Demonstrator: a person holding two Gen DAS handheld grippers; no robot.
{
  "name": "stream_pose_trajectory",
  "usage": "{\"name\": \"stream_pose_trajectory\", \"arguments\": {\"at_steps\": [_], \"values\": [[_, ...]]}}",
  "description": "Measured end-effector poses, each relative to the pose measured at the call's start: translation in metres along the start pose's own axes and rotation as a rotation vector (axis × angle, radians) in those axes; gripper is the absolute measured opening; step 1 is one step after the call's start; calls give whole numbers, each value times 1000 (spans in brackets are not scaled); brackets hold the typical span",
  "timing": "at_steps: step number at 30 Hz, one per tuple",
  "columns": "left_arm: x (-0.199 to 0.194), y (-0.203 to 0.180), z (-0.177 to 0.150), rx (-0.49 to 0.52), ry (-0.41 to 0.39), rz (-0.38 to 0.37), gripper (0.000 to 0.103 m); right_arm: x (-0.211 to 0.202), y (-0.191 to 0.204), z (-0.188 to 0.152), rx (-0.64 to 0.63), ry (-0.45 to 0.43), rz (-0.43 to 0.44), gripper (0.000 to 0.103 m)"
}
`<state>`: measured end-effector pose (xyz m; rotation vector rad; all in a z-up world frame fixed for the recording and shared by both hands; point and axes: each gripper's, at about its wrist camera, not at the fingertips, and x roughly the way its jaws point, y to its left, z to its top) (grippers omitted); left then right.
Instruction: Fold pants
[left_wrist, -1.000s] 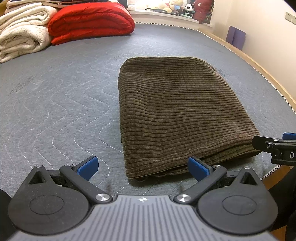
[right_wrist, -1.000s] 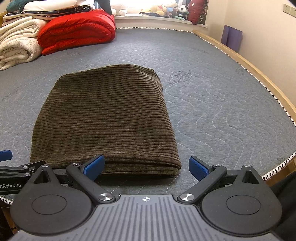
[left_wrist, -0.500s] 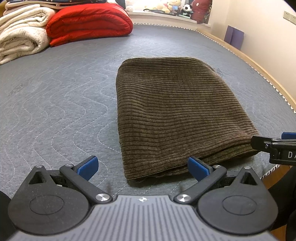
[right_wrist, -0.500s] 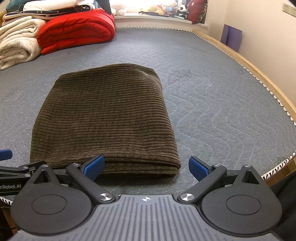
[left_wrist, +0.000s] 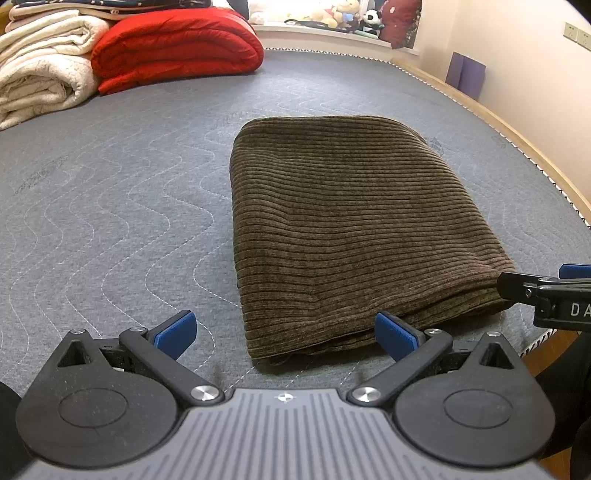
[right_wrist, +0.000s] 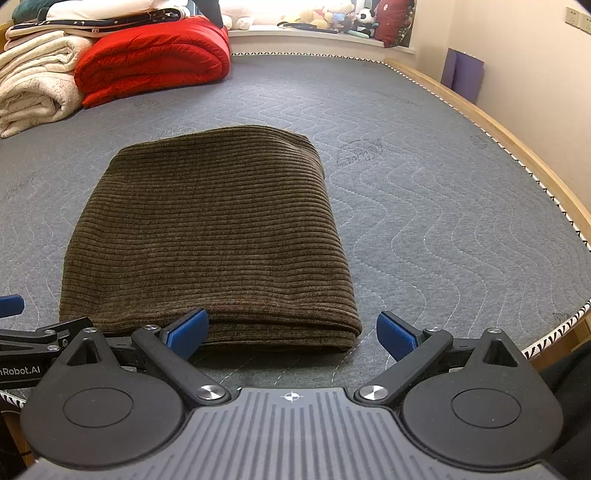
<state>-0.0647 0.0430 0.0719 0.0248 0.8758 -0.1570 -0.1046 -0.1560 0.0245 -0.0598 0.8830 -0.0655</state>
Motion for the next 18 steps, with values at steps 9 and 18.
{"name": "stream_pose_trajectory", "arguments": {"at_steps": [9, 18], "values": [[0, 0, 0, 7, -3, -3, 103, 0, 0, 0, -1, 0, 0, 98], [-1, -1, -1, 7, -5, -5, 103, -1, 0, 0, -1, 1, 0, 98]]}}
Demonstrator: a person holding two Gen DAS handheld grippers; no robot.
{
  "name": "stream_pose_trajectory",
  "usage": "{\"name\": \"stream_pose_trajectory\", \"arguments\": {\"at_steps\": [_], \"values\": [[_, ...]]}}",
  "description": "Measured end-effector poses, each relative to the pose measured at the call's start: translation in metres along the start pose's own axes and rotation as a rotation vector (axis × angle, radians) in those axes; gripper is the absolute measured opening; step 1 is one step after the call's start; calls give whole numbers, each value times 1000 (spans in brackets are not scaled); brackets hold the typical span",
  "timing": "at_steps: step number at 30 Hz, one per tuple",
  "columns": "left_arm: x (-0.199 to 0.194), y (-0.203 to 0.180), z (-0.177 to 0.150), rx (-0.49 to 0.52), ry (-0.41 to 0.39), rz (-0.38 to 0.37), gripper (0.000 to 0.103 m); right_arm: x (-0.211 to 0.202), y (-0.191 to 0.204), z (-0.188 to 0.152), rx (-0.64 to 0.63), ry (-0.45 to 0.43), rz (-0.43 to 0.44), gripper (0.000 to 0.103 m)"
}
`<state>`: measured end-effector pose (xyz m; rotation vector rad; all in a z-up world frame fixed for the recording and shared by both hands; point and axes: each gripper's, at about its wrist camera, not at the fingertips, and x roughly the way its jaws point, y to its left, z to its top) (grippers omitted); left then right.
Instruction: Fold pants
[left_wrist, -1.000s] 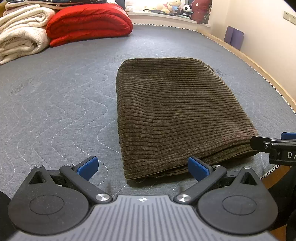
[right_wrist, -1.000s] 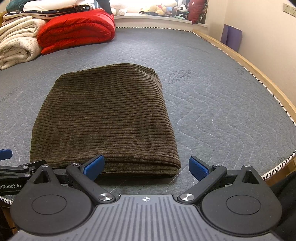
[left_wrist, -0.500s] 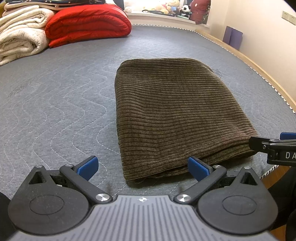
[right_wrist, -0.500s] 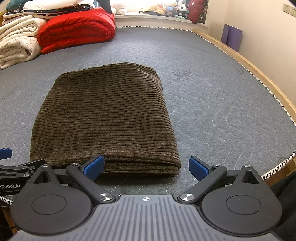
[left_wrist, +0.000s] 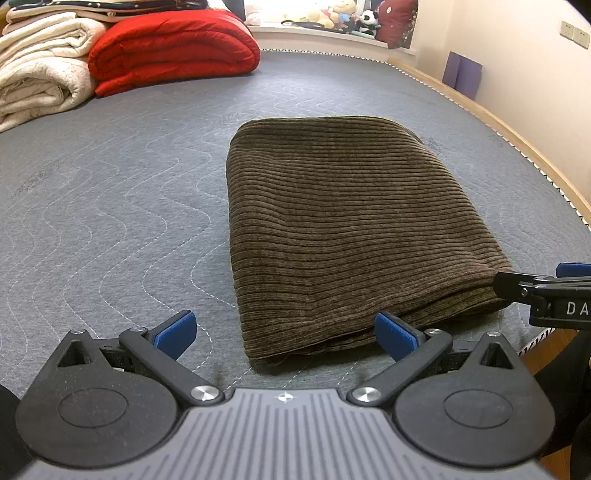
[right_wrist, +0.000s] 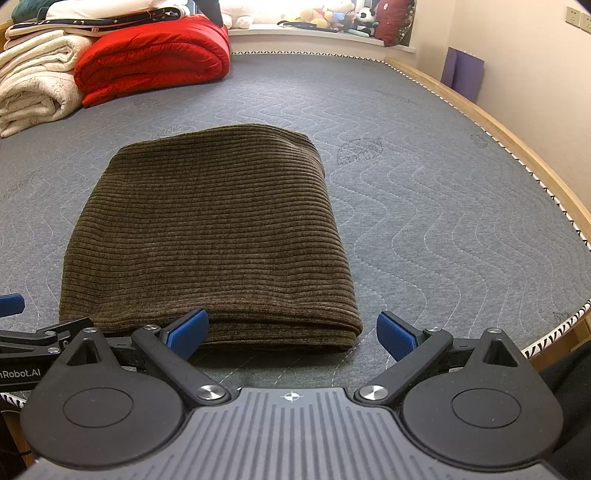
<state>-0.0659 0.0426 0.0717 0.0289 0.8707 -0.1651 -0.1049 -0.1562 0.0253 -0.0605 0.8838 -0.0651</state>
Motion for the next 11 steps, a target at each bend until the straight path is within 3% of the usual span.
{"name": "stream_pose_trajectory", "arguments": {"at_steps": [11], "values": [[-1, -1, 0, 11, -6, -17, 103, 0, 0, 0, -1, 1, 0, 98]]}}
